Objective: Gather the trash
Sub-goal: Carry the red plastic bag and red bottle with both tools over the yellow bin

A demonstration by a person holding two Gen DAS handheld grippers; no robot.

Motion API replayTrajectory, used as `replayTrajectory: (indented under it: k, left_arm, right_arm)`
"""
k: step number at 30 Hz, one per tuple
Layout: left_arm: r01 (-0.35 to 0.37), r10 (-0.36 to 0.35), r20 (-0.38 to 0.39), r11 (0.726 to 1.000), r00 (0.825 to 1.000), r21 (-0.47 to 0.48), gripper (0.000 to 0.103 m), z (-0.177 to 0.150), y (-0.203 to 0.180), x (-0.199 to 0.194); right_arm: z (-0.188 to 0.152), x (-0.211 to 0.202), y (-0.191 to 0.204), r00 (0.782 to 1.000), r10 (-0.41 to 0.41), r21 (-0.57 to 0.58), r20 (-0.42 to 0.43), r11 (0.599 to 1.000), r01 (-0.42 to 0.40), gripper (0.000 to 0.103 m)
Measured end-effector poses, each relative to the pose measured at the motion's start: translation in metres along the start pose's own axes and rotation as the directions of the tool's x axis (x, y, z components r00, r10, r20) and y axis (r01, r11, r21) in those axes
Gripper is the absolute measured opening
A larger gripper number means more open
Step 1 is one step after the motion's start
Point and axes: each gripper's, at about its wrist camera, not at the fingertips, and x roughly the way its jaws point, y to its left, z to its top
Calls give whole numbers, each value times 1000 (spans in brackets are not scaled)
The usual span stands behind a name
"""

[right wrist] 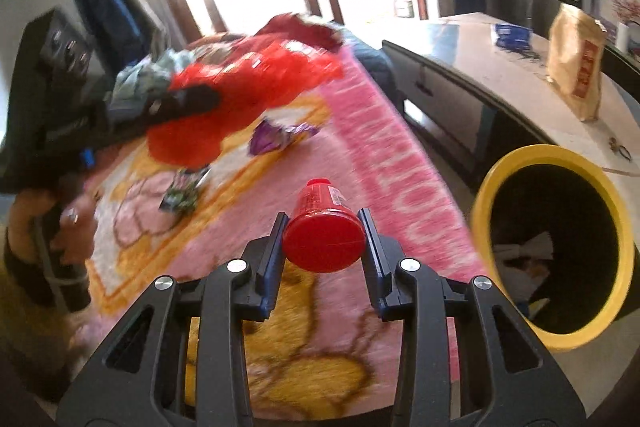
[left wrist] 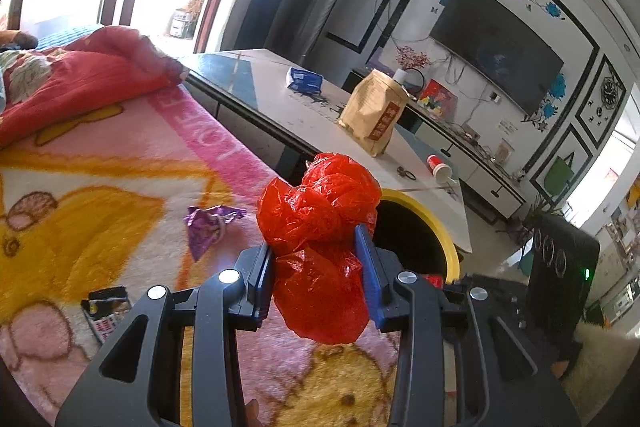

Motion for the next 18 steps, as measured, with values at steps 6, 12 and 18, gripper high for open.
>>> replayTrajectory:
  k: [6, 12, 18]
  left_arm:
    - [16, -16, -6, 1000, 1000, 23, 35, 1, -13, 8]
    - [25, -24, -21, 998, 999, 56, 35, -1, -26, 18]
    - [42, -38, -46, 995, 998, 90, 35, -3, -42, 33]
  right_arm:
    - [9, -16, -31, 997, -47, 77, 53, 996, 43, 28]
    - [14, -30, -61, 990, -106, 152, 93, 984, 91, 28]
    - [14, -38, -92, 980, -166, 238, 108, 962, 137, 28]
